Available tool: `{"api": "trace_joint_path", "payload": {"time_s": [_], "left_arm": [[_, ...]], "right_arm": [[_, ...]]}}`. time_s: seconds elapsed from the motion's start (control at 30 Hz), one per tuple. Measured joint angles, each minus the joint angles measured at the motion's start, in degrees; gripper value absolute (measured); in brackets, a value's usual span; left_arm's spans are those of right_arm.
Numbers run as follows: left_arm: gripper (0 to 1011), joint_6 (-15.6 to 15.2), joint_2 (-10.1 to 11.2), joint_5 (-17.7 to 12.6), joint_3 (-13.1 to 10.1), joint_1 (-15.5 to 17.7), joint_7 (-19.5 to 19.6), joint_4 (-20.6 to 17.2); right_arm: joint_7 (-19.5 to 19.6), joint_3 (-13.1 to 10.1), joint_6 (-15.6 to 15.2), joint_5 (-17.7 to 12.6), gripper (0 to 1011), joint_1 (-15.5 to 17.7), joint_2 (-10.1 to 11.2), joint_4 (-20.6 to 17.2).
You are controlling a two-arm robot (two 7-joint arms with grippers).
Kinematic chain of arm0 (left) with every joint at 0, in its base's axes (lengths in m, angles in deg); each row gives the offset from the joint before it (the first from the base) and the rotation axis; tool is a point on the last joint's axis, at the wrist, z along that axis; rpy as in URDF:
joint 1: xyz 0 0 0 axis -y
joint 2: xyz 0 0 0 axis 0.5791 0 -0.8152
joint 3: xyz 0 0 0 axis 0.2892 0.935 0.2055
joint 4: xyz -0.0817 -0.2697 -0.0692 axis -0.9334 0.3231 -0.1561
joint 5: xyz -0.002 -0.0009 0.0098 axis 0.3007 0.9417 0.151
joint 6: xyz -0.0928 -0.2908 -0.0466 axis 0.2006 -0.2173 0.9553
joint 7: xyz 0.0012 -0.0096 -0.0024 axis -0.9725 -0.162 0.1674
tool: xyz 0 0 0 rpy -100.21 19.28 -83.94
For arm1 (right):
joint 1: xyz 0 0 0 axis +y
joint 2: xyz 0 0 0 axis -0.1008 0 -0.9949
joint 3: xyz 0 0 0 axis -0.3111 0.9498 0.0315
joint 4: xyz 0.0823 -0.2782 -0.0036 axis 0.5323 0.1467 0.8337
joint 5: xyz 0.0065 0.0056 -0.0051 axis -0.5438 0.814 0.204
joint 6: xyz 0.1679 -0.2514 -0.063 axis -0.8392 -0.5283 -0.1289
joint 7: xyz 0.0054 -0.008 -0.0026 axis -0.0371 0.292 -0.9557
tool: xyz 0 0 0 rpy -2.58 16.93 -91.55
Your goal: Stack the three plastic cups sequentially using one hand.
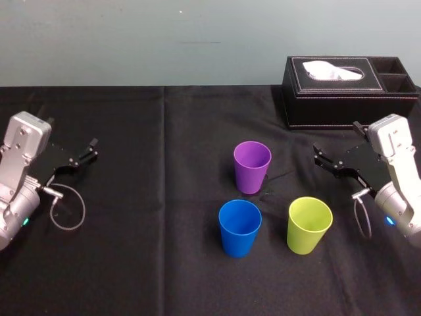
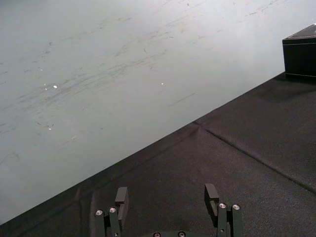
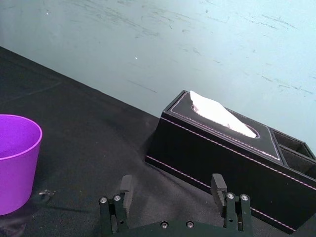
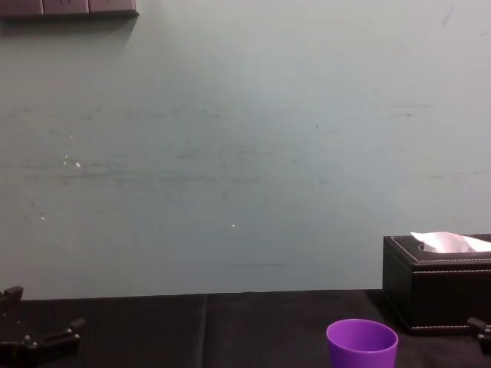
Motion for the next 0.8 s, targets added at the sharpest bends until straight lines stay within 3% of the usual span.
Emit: {"api": "trace_joint_path", "payload": {"time_s": [0.8], "left_arm": [[1011, 0.00, 0.00, 0.00, 0.00, 0.00, 0.00, 0.00]], "right_arm": [[0.00, 0.00, 0.00, 0.00, 1000, 0.00, 0.00, 0.00]]}}
